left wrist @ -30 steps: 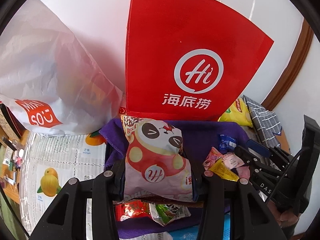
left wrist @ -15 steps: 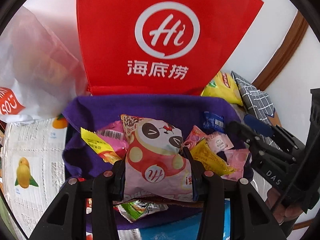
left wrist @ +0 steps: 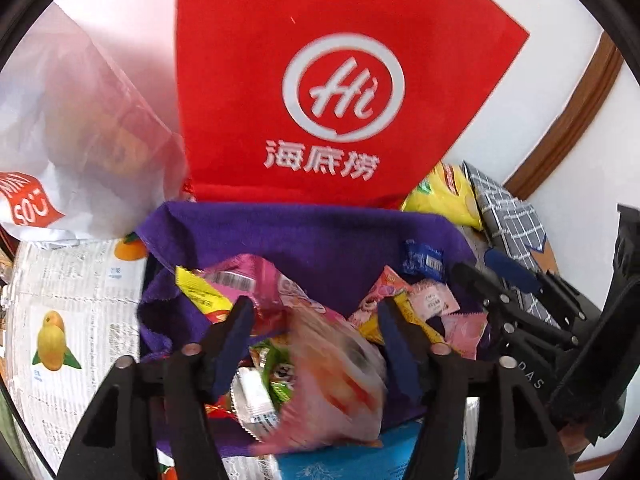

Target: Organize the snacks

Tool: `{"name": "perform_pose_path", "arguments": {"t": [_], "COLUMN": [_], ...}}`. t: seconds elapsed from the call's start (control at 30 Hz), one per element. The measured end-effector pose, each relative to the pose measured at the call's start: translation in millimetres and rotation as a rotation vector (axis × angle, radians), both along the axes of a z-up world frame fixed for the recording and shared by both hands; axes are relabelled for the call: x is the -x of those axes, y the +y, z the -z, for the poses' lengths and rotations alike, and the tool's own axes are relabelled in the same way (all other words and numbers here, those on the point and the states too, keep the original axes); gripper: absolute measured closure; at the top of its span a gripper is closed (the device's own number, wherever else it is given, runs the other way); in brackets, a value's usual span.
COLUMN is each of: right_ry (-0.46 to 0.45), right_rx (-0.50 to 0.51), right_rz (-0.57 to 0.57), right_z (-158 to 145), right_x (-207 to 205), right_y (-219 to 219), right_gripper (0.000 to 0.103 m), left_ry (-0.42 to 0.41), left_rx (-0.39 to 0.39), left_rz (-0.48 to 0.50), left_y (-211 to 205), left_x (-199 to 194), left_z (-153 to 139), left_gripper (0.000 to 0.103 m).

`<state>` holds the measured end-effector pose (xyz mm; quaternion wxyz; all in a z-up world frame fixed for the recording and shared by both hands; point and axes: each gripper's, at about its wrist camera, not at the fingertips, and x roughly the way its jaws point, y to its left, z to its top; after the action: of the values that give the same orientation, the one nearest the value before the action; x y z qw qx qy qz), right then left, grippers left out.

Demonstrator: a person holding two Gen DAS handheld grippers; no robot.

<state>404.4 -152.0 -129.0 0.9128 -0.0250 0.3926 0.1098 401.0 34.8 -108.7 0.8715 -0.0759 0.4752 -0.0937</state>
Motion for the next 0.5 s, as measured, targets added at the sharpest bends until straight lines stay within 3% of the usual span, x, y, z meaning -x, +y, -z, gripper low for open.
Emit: {"name": "perform_pose_path", "arguments": {"t": [0.37, 0.5], "right_ry": [-0.025, -0.011], "right_rx": [0.015, 0.010], "right_rz": [0.029, 0.035], "right_z": [-15, -22], "right_x": [22, 41], "right_y": [7, 9], "right_gripper": [0.050, 0.050], "left_ry": [-0.062, -0.112], "left_rx": [-0.046, -0.077], "left_rz": [-0.026, -0.016], "left_y": [9, 5], "left_x": [15, 27], "left_z": [-28, -44], "left_gripper": [0.034, 0.026]}}
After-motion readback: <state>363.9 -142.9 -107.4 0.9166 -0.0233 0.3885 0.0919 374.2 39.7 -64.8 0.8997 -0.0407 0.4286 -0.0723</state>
